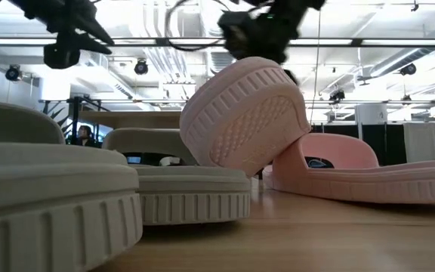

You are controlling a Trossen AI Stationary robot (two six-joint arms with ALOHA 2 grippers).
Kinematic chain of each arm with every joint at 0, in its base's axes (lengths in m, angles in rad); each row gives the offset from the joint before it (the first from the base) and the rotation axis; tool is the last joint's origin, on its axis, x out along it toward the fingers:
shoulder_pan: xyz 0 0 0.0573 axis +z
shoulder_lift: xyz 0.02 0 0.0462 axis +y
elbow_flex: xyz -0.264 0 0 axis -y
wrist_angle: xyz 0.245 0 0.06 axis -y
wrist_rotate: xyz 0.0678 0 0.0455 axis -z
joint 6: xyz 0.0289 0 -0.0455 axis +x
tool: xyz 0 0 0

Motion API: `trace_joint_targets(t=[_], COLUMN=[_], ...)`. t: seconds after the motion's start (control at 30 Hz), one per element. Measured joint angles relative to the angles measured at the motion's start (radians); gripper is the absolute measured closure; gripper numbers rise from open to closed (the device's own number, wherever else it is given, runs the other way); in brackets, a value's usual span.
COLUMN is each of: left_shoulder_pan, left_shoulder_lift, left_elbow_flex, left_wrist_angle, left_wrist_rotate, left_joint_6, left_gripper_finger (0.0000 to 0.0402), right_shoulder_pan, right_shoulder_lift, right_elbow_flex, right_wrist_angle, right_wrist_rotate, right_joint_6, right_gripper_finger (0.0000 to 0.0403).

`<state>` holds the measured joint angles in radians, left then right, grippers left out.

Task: Pick and place slides into the shelf
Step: Adjust the black sliders

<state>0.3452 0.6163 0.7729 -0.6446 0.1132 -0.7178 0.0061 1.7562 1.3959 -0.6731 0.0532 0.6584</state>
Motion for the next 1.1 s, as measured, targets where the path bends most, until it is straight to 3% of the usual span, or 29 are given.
trace_joint_targets(t=[0.23,0.33,0.4,0.5,0.6,0.87,1.1], left_shoulder_pan=[-0.431,-0.631,-0.739,-0.858,-0.916,-0.928,-0.928], left_shoulder_lift=[0.029,0.06,0.091,0.166,0.267,0.572,0.715], left_elbow_flex=[-0.081,-0.1,-0.114,-0.13,-0.132,-0.134,-0.134], left_wrist_angle=[0.007,0.009,0.01,0.008,0.008,0.008,0.012], left_wrist_rotate=[-0.336,-0.535,-0.656,-0.758,-0.781,-0.748,-0.753], left_joint_6=[-0.191,-0.294,-0.371,-0.474,-0.507,-0.564,-0.613], left_gripper_finger=[0.0367,0.0384,0.039,0.0397,0.0401,0.0401,0.0402], right_shoulder_pan=[-0.019,-0.023,-0.027,-0.029,-0.03,-0.043,-0.041], right_shoulder_lift=[0.143,0.194,0.231,0.275,0.307,0.382,0.389], right_elbow_flex=[0.189,0.22,0.241,0.271,0.297,0.348,0.339], right_wrist_angle=[-0.05,-0.055,-0.056,-0.05,-0.019,0.013,0.01], right_wrist_rotate=[-0.001,-0.011,-0.035,-0.049,-0.049,-0.027,-0.005], right_joint_6=[-0.085,-0.084,-0.084,-0.084,-0.084,-0.091,-0.099], right_gripper_finger=[0.0394,0.0394,0.0394,0.0394,0.0394,0.0394,0.0394])
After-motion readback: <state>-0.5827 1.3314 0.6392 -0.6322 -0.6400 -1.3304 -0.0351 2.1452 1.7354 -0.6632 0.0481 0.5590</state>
